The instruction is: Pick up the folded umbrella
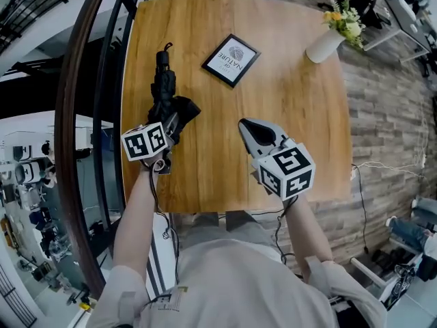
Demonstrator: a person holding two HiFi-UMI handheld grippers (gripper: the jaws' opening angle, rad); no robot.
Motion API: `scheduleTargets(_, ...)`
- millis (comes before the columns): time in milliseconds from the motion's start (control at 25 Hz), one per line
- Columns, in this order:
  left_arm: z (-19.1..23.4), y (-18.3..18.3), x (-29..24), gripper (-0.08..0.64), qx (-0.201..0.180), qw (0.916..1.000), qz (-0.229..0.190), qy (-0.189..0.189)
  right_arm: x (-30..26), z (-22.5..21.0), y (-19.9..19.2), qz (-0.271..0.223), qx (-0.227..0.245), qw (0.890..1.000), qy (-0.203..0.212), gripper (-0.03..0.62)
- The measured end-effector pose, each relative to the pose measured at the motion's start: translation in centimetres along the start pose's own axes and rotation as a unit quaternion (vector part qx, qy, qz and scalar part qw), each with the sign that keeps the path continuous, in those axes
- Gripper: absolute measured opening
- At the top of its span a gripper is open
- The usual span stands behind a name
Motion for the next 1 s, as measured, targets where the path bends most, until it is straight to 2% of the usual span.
scheduleTargets(160, -3.8, 4.0, 5.5, 0.241, -0.063, 0.9961, -0.054, -0.029, 3.2, 0.1, 3.2, -0.039, 0.026, 0.999, -0.026, 0.028)
scheduleTargets(360, -7.9, 9.0, 13.0, 0.241, -0.109, 0.9834, -0.133, -0.059, 8.3, 1.0, 8.2, -0.101, 0.06, 0.992, -0.053, 0.028)
scheduleTargets(480, -10.2, 12.1, 17.8, 0.242, -0.134, 0.9692, -0.196, -0.067, 11.3, 2.8, 11.7, -0.144, 0.088, 0.984, -0.055, 0.028)
scheduleTargets(640, -12.2, 15.2, 24.3, 0.242, -0.144, 0.9505, -0.264, -0.079, 15.0, 6.5, 15.6, -0.194, 0.115, 0.973, -0.04, 0.028)
scheduleTargets(800, -13.8, 16.6, 29.9, 0.245, -0.181, 0.9331, -0.303, -0.07, 19.1, 10.1, 18.6, -0.235, 0.148, 0.96, -0.029, 0.028)
scheduleTargets(1000, -16.4, 16.4, 34.6, 0.245, -0.215, 0.9065, -0.356, -0.072, 22.4, 11.3, 19.7, -0.279, 0.168, 0.945, -0.041, 0.028)
Point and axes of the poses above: the fingertips, and each gripper's own axes: x backward along the fingers, z to its left, y out of its top, the point moved 1 cm from there along x, backward along the fingers, and after that the axes turned 5 degrees about y, right-handed, at the moved point
